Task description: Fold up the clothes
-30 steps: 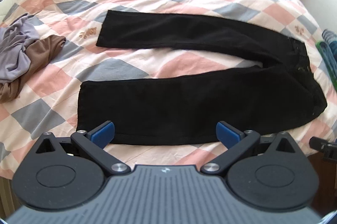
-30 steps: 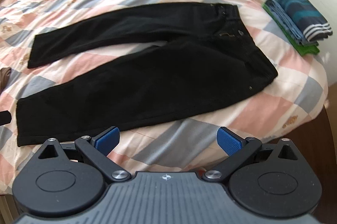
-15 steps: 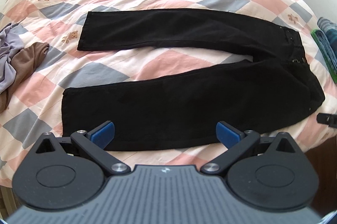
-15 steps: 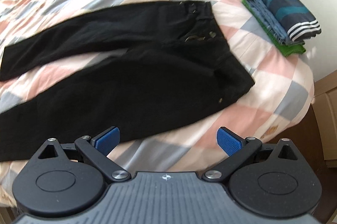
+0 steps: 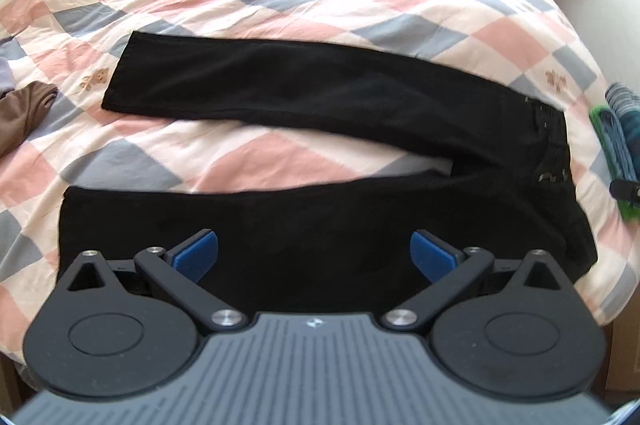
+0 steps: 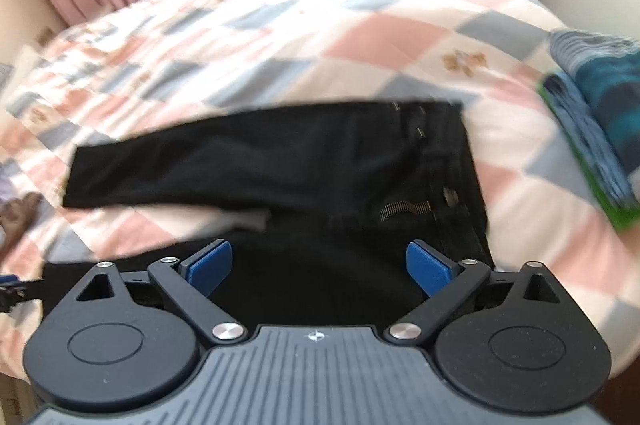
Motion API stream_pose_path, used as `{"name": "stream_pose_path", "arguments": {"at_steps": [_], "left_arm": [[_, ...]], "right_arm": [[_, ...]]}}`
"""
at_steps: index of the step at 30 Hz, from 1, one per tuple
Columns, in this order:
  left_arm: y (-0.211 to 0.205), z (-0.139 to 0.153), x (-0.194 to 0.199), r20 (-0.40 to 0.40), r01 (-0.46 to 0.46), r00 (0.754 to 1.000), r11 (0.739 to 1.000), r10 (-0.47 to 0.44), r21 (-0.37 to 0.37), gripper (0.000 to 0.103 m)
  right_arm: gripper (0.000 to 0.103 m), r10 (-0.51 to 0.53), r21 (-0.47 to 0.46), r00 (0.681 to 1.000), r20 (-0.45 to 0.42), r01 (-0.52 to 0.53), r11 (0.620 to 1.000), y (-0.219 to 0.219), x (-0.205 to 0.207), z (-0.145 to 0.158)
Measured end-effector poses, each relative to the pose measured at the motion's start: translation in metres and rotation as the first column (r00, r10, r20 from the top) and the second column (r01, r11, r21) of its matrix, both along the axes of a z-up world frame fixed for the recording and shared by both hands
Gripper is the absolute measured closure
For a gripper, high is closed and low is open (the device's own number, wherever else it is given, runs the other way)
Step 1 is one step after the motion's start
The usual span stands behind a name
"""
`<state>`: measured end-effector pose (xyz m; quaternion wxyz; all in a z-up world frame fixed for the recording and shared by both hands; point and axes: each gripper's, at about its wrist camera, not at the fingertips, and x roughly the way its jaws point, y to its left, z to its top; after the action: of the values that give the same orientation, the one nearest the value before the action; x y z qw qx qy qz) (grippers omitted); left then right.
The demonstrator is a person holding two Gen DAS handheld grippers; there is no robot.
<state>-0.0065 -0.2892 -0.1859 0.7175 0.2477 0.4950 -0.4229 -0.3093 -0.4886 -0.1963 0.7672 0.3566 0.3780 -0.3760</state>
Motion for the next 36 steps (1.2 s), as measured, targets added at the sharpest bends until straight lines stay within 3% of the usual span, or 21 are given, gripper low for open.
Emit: {"name": "stream_pose_path", "arguments": {"at_steps": [6,8,11,14,16,20,22,24,26,32,36], "left_arm": [[-0.037,-0.024,0.028,0.028,0.091,0.996,0.995,-0.090,-0.036,0.002],[-0.050,-0.034,0.038,0.040,0.130,0.991,0.991,-0.128,-0.045,0.002],[-0.072,-0.052,0.056,0.061,0.206,0.977,0.977,-0.203,-0.049,0.005],[-0.100,-0.079,0.078,0.086,0.343,0.937,0.938,-0.339,-0.041,0.008],[-0.120,-0.097,0.096,0.100,0.432,0.899,0.901,-0.427,-0.036,0.010],[-0.161,-0.124,0.138,0.111,0.549,0.831,0.835,-0.545,-0.015,0.023],[-0.181,-0.138,0.159,0.116,0.603,0.793,0.798,-0.599,-0.005,0.024],[-0.197,-0.149,0.180,0.095,0.627,0.776,0.779,-0.623,-0.014,0.029],[-0.213,-0.159,0.195,0.072,0.646,0.763,0.763,-0.643,-0.026,0.033],[-0.251,-0.176,0.231,0.026,0.731,0.682,0.681,-0.731,-0.036,0.037],[-0.269,-0.187,0.251,-0.014,0.763,0.645,0.646,-0.764,-0.022,0.047]], "right_arm": [[0.006,0.043,-0.045,0.972,0.231,-0.034,0.998,-0.052,-0.012,-0.009],[0.006,0.083,-0.007,0.968,0.236,-0.083,0.996,-0.070,-0.007,-0.029],[0.010,0.166,0.070,0.971,0.170,-0.180,0.981,-0.091,0.009,-0.071],[0.024,0.263,0.119,0.959,0.105,-0.275,0.954,-0.111,0.028,-0.109],[0.025,0.313,0.111,0.944,0.106,-0.324,0.940,-0.124,0.040,-0.123],[0.025,0.415,0.111,0.894,0.168,-0.435,0.894,-0.164,0.071,-0.144],[0.032,0.479,0.101,0.864,0.154,-0.496,0.862,-0.183,0.093,-0.153],[0.043,0.541,0.091,0.830,0.136,-0.554,0.827,-0.201,0.116,-0.162],[0.049,0.585,0.084,0.802,0.125,-0.596,0.799,-0.214,0.133,-0.166],[0.051,0.656,0.080,0.746,0.110,-0.665,0.743,-0.244,0.162,-0.171],[0.054,0.708,0.124,0.702,0.082,-0.712,0.691,-0.260,0.182,-0.182]]}}
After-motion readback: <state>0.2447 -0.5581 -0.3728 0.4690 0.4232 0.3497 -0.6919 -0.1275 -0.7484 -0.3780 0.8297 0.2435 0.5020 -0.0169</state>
